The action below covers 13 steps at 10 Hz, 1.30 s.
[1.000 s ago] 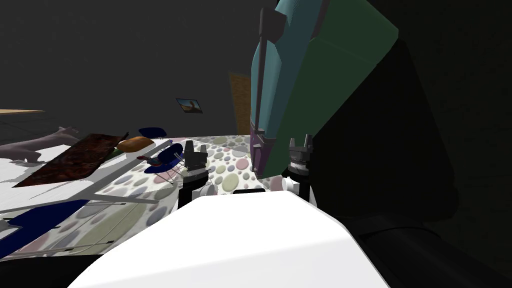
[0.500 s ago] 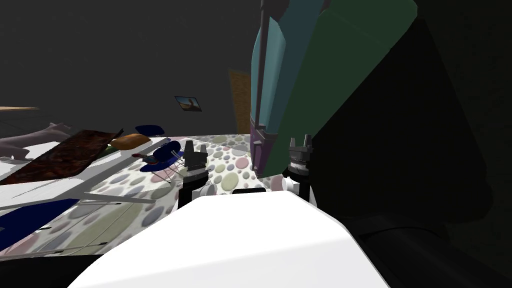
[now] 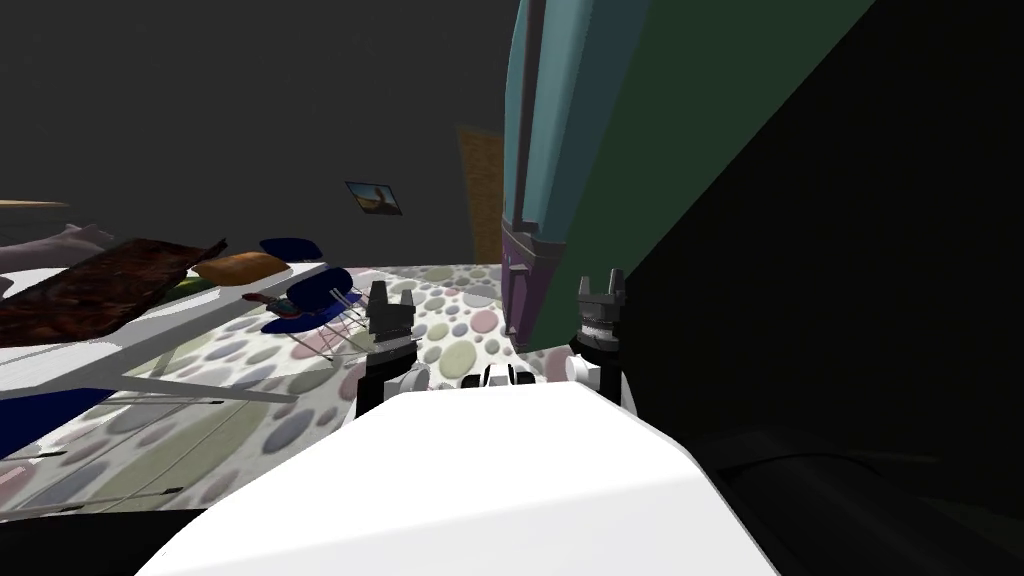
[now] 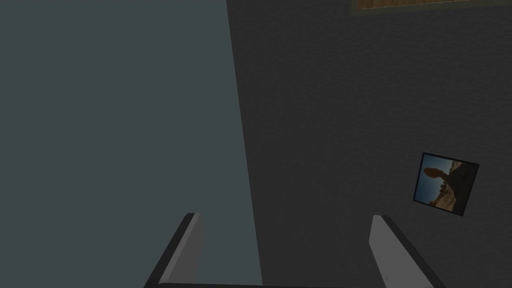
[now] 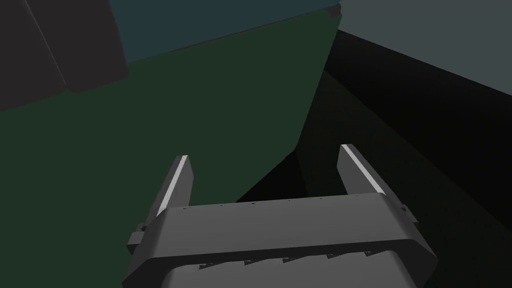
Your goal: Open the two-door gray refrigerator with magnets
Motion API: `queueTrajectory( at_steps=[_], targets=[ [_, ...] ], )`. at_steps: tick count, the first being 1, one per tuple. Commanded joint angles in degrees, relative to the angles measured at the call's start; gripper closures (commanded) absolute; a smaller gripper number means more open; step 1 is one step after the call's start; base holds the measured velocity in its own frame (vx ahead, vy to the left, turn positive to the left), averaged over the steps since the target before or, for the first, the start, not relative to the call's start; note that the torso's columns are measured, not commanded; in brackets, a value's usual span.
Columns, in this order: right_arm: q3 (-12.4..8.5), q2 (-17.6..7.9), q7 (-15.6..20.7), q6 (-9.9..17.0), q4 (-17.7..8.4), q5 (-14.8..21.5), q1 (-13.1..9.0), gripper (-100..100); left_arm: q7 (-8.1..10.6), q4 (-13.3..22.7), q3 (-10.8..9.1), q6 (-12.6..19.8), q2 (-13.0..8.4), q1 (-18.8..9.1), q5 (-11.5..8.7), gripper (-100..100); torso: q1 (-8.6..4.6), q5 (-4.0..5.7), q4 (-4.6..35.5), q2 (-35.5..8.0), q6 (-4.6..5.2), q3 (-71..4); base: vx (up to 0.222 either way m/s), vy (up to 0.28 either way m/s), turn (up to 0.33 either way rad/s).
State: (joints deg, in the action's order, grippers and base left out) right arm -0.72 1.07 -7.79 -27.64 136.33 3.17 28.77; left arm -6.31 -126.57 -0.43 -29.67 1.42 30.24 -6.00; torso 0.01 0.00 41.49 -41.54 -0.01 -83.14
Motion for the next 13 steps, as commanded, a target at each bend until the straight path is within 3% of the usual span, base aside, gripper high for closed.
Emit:
queueTrajectory(
  at_steps=[1, 7, 8, 9, 10, 11, 12, 13],
  targets=[
    [-2.2, -4.6, 1.5, 0.6, 0.5, -0.2, 1.3, -100, 0.00, 0.0, 0.00, 0.0, 0.0, 0.0, 0.0, 0, 0.00, 0.00, 0.6, -0.5, 0.01, -1.1, 0.009, 0.012, 0.138],
    [-12.2, -11.7, 8.9, 2.9, 2.1, -0.5, 8.1, -100, 0.00, 0.0, 0.00, 0.0, 0.0, 0.0, 0.0, 0, 0.02, -0.01, 0.8, -0.7, 0.01, -1.4, 0.026, 0.025, 0.285],
    [-12.7, -11.7, 8.9, 2.9, 2.1, -0.5, 8.1, -100, 0.00, 0.0, 0.00, 0.0, 0.0, 0.0, 0.0, 0, 0.02, -0.01, 0.8, -0.7, 0.02, -1.4, 0.031, 0.018, 0.107],
    [-14.9, -12.4, 10.6, 3.4, 2.3, -0.5, 9.6, -100, 0.00, 0.0, -0.01, 0.0, 0.0, 0.0, 0.0, 0, -0.04, 0.01, 0.8, -0.8, 0.05, -1.4, 0.025, 0.026, 0.214],
    [-15.1, -12.4, 10.6, 3.4, 2.3, -0.5, 9.6, -100, 0.00, 0.0, 0.00, 0.0, 0.0, 0.0, 0.0, 0, -0.01, 0.01, 0.8, -0.8, 0.00, -1.4, 0.018, 0.016, 0.126],
    [-17.1, -12.9, 12.5, 3.9, 2.5, -0.5, 11.3, -100, 0.00, 0.0, -0.01, 0.0, 0.0, 0.0, 0.0, 0, -0.03, 0.00, 0.8, -0.8, 0.04, -1.4, 0.020, 0.017, 0.254],
    [-17.5, -12.9, 12.5, 3.9, 2.5, -0.5, 11.3, -100, 0.00, 0.0, 0.00, 0.0, 0.0, 0.0, 0.0, 0, -0.02, 0.01, 0.8, -0.8, -0.01, -1.4, 0.021, 0.011, 0.133],
    [-19.8, -13.3, 14.4, 4.4, 2.7, -0.4, 13.0, -100, 0.00, 0.0, -0.01, 0.0, 0.0, 0.0, 0.0, 0, -0.03, 0.01, 0.8, -0.8, 0.05, -1.4, 0.028, 0.015, 0.262]
  ],
)
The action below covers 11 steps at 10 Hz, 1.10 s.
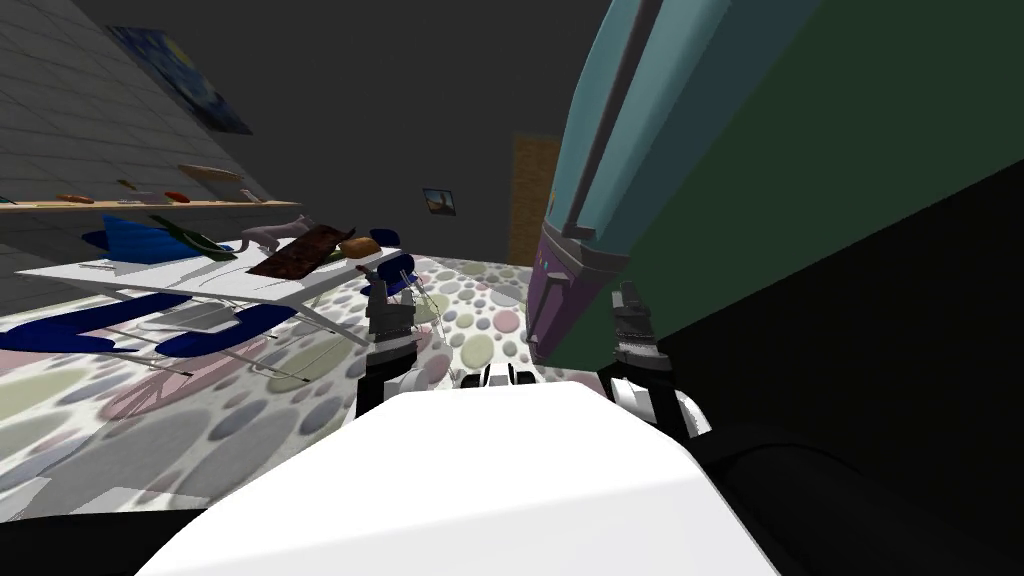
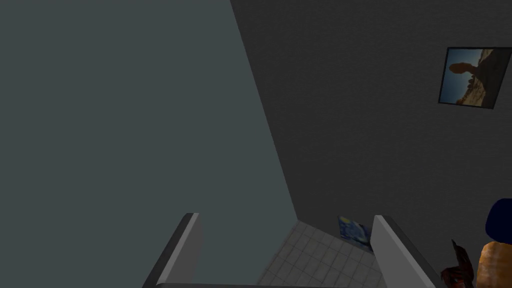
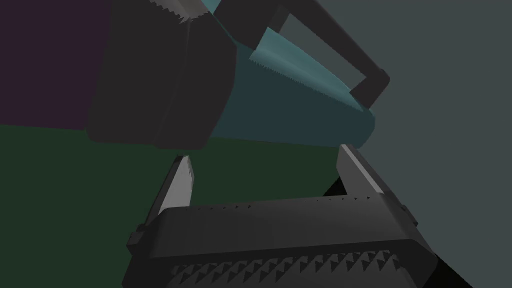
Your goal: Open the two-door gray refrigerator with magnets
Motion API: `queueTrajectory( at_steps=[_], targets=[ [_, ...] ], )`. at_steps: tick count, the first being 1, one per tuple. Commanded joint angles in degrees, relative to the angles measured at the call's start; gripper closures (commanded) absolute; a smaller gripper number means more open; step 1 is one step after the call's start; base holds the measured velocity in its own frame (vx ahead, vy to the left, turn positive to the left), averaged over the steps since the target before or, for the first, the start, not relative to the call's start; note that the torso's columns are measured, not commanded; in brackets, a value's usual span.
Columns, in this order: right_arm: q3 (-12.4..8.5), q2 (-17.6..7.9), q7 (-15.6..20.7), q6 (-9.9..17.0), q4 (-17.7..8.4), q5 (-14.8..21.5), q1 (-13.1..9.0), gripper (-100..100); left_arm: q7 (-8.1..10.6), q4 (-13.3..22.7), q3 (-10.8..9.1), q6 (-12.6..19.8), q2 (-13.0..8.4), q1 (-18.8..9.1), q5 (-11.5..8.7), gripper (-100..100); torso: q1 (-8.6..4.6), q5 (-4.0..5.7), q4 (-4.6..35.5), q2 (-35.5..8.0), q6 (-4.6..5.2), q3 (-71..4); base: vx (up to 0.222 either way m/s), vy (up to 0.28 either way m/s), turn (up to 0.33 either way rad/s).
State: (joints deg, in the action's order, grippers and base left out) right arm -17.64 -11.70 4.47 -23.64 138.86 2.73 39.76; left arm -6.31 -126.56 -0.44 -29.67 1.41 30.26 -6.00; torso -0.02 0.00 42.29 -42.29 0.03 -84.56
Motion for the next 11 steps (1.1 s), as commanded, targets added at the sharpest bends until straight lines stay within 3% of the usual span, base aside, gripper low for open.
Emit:
queueTrajectory(
  at_steps=[1, 3, 4, 5, 6, 8, 11],
  targets=[
    [-3.2, -0.5, 2.2, 0.4, 0.2, 0.0, 2.0, -100, 0.00, 0.0, 0.01, 0.0, 0.0, 0.0, 0.0, 0, 0.02, 0.00, 0.0, 0.0, -0.06, 0.0, 0.025, 0.012, 0.115],
    [-7.3, -1.0, 5.8, 1.5, 0.6, 0.2, 5.7, -100, 0.00, 0.0, 0.00, 0.0, 0.0, 0.0, 0.0, 0, 0.05, -0.01, 0.0, 0.0, -0.05, 0.0, 0.035, 0.027, 0.296],
    [-8.5, -1.0, 6.4, 1.5, 0.6, 0.2, 5.7, -100, 0.00, 0.0, 0.01, 0.0, 0.0, 0.0, 0.0, 0, 0.06, -0.02, 0.0, 0.1, -0.06, 0.0, 0.039, 0.020, 0.158],
    [-10.9, -1.1, 8.4, 2.0, 0.7, 0.4, 7.6, -100, 0.00, 0.0, 0.00, 0.0, 0.0, 0.0, 0.0, 0, 0.02, -0.01, 0.0, 0.0, 0.01, 0.0, 0.040, 0.029, 0.243],
    [-11.2, -1.1, 8.6, 2.0, 0.7, 0.4, 7.6, -100, 0.00, 0.0, 0.00, 0.0, 0.0, 0.0, 0.0, 0, 0.04, -0.01, 0.0, 0.0, -0.05, 0.0, 0.033, 0.015, 0.129],
    [-15.5, -1.1, 12.3, 3.0, 1.0, 0.9, 11.4, -100, 0.00, 0.0, 0.00, 0.0, 0.0, 0.0, 0.0, 0, 0.01, 0.00, 0.0, 0.0, -0.05, 0.0, 0.047, 0.022, 0.283],
    [-19.5, -1.1, 15.6, 3.5, 1.1, 1.2, 13.4, -100, 0.00, 0.0, 0.00, 0.0, 0.0, 0.0, 0.0, 0, -0.03, -0.03, 0.0, 0.1, -0.12, -0.1, 0.038, 0.021, 0.143]
  ],
)
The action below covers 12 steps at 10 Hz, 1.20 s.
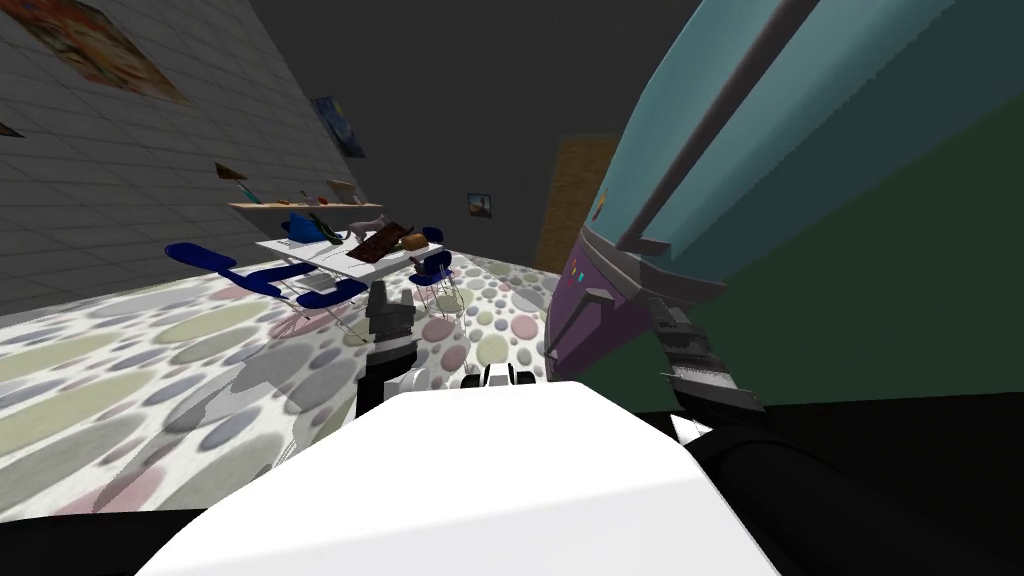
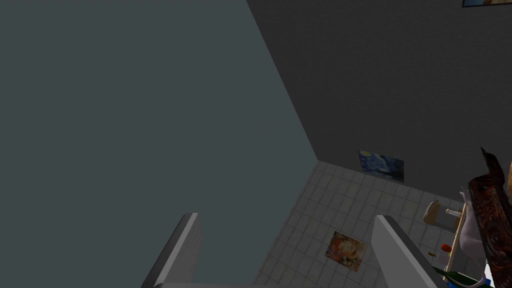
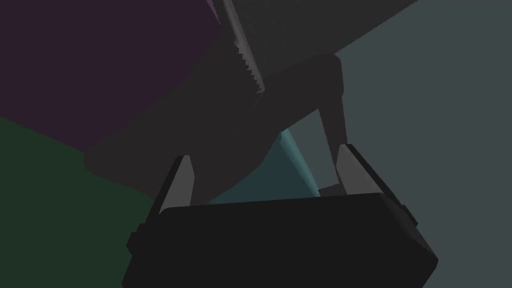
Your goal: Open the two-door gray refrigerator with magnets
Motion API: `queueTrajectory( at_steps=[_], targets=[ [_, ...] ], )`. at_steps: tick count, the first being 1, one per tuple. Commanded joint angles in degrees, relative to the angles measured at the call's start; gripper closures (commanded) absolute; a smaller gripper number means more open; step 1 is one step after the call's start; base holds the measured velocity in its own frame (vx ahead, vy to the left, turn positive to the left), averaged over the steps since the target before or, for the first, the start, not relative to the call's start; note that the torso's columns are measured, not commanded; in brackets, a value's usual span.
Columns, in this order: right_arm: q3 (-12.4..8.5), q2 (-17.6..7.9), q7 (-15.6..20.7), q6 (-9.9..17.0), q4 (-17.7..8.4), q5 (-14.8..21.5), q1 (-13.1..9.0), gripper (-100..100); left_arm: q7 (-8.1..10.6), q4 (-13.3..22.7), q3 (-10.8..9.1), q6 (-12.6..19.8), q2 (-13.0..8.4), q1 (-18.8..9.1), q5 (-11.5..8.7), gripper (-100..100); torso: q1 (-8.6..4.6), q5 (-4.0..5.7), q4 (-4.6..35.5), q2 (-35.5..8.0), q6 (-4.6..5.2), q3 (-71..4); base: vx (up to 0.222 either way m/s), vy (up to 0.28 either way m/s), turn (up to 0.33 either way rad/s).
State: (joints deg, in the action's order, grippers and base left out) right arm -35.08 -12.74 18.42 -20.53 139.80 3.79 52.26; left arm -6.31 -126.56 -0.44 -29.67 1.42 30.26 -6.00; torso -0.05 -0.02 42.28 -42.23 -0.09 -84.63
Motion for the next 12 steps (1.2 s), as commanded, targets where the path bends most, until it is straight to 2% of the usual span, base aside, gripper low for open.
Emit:
queueTrajectory(
  at_steps=[1, 2, 3, 4, 5, 6, 7, 8, 9, 10, 11, 12],
  targets=[
    [-4.1, 0.1, 4.0, 0.9, 0.2, 0.5, 2.9, -100, 0.00, 0.0, 0.00, 0.0, 0.0, 0.0, 0.0, 0, -0.10, 0.01, 0.0, 0.1, 0.03, -0.1, 0.034, 0.023, 0.189],
    [-4.7, 0.1, 4.1, 0.9, 0.2, 0.5, 2.9, -100, 0.00, 0.0, 0.00, 0.0, 0.0, 0.0, 0.0, 0, -0.11, -0.03, 0.0, 0.2, -0.05, -0.2, 0.022, 0.025, 0.105],
    [-6.7, 0.2, 6.5, 1.3, 0.3, 0.9, 4.9, -100, 0.00, 0.0, -0.01, 0.0, 0.0, 0.0, 0.0, 0, -0.20, -0.07, 0.0, 0.3, -0.04, -0.3, 0.031, 0.033, 0.188],
    [-7.4, 0.2, 6.6, 1.3, 0.3, 0.9, 4.9, -100, 0.00, 0.0, 0.00, 0.0, 0.0, 0.0, 0.0, 0, -0.25, -0.16, 0.0, 0.4, -0.12, -0.4, 0.026, 0.022, 0.087],
    [-9.3, 0.3, 8.9, 1.7, 0.3, 1.4, 6.9, -100, 0.00, 0.0, -0.01, 0.0, 0.0, 0.0, 0.0, 0, -0.33, -0.18, -0.1, 0.5, -0.13, -0.5, 0.040, 0.016, 0.160],
    [-10.1, 0.3, 9.1, 1.7, 0.3, 1.4, 6.9, -100, 0.00, 0.0, 0.00, 0.0, 0.0, 0.0, 0.0, 0, -0.38, -0.24, -0.1, 0.6, -0.21, -0.6, 0.020, 0.019, 0.077],
    [-12.0, 0.4, 11.2, 2.1, 0.3, 1.9, 8.9, -100, 0.00, 0.0, -0.01, 0.0, 0.0, 0.0, 0.0, 0, -0.41, -0.24, -0.1, 0.6, -0.21, -0.6, 0.032, 0.024, 0.164],
    [-12.7, 0.4, 11.6, 2.1, 0.3, 1.9, 8.9, -100, 0.00, 0.0, 0.00, 0.0, 0.0, 0.0, 0.0, 0, -0.47, -0.32, -0.1, 0.7, -0.32, -0.8, 0.033, 0.009, 0.104],
    [-14.4, 0.4, 13.8, 2.4, 0.3, 2.5, 10.9, -100, 0.00, 0.0, -0.01, 0.0, 0.0, 0.0, 0.0, 0, -0.48, -0.17, -0.2, 0.8, -0.29, -0.7, 0.048, -0.010, 0.114],
    [-15.2, 0.4, 14.1, 2.4, 0.3, 2.5, 10.9, -100, 0.00, 0.0, -0.01, 0.0, 0.0, 0.0, 0.0, 0, -0.52, -0.20, -0.2, 0.8, -0.38, -0.8, 0.038, 0.013, 0.050],
    [-16.8, 0.5, 16.3, 2.7, 0.2, 3.2, 12.8, -100, 0.00, 0.0, -0.01, 0.0, 0.0, 0.0, 0.0, 0, -0.47, -0.37, -0.2, 0.9, -0.43, -0.9, 0.041, 0.038, 0.138],
    [-17.7, 0.5, 16.7, 2.7, 0.2, 3.2, 12.8, -100, 0.00, 0.0, -0.01, 0.0, 0.0, 0.0, 0.0, 0, -0.41, -0.43, -0.2, 1.0, -0.52, -1.0, 0.037, 0.033, 0.065]
  ],
)
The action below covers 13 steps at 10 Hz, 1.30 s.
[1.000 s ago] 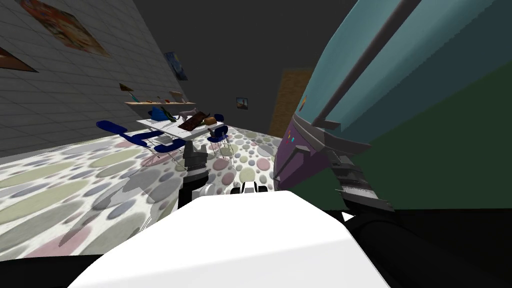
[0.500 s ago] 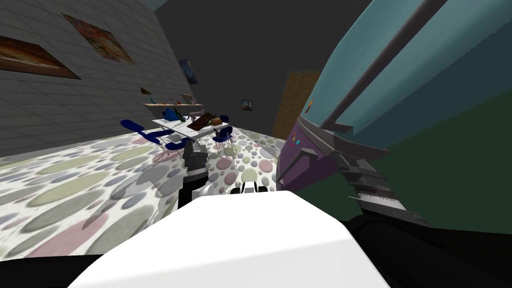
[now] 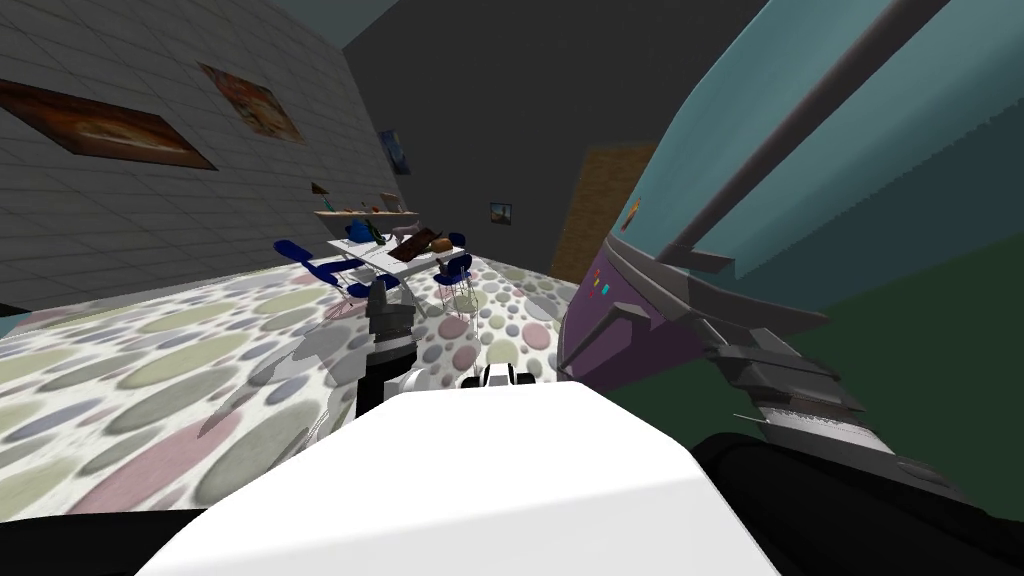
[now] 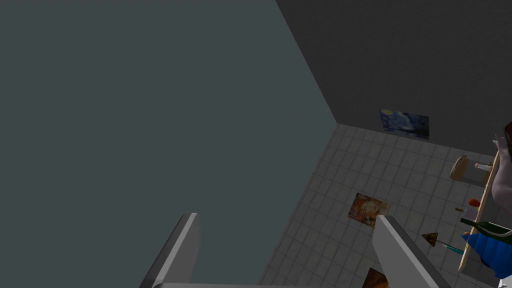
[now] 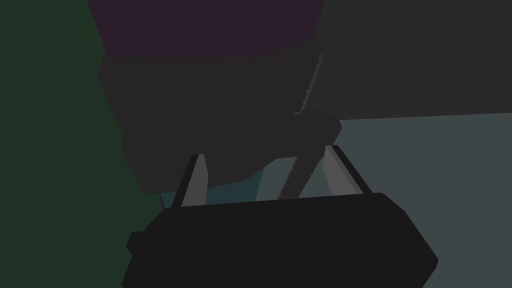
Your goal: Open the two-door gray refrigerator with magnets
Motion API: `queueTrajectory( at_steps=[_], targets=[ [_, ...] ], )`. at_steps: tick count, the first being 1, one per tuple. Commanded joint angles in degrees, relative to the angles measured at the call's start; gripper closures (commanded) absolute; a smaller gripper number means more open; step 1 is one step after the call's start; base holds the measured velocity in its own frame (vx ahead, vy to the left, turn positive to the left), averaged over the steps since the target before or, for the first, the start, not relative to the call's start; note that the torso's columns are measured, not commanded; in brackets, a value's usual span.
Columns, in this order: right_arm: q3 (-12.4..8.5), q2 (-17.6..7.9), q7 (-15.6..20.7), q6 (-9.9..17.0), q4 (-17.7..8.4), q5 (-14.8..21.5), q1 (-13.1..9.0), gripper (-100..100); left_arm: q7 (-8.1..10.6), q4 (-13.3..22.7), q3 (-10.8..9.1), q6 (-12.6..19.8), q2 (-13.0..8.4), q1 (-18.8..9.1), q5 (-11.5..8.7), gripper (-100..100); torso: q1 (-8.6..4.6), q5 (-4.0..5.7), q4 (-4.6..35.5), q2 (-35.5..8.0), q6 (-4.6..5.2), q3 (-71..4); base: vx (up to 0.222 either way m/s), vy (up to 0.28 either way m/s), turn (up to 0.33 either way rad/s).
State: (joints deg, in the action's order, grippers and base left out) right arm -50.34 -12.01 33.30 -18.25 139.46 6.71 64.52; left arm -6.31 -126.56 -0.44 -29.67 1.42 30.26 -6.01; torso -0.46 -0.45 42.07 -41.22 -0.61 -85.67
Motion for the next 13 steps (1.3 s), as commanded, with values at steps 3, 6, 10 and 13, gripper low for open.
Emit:
queueTrajectory(
  at_steps=[3, 6, 10, 13],
  targets=[
    [-6.5, -0.2, 6.3, 0.9, 0.5, 1.7, 4.5, -100, 0.00, 0.0, -0.01, 0.0, 0.0, 0.0, 0.0, 0, 0.30, -0.40, 0.0, 0.2, -0.23, -0.3, 0.038, 0.005, 0.069],
    [-9.4, -0.1, 9.5, 1.1, 0.4, 2.5, 6.3, -100, 0.00, 0.0, 0.00, 0.0, 0.0, 0.0, 0.0, 0, 0.50, -0.55, -0.2, 0.6, -0.44, -0.7, 0.036, 0.025, 0.061],
    [-11.6, 0.0, 12.0, 1.3, 0.4, 3.2, 8.2, -100, 0.00, 0.0, -0.01, 0.0, 0.0, 0.0, 0.0, 0, 0.37, -1.05, -0.1, 0.6, -0.43, -1.0, 0.027, 0.016, 0.018],
    [-13.6, 0.2, 14.4, 1.5, 0.4, 4.0, 9.9, -100, 0.00, 0.0, -0.01, 0.0, 0.0, 0.0, 0.0, 0, 0.35, -0.58, -0.3, 0.7, -0.58, -0.8, 0.022, -0.017, 0.027]
  ],
)
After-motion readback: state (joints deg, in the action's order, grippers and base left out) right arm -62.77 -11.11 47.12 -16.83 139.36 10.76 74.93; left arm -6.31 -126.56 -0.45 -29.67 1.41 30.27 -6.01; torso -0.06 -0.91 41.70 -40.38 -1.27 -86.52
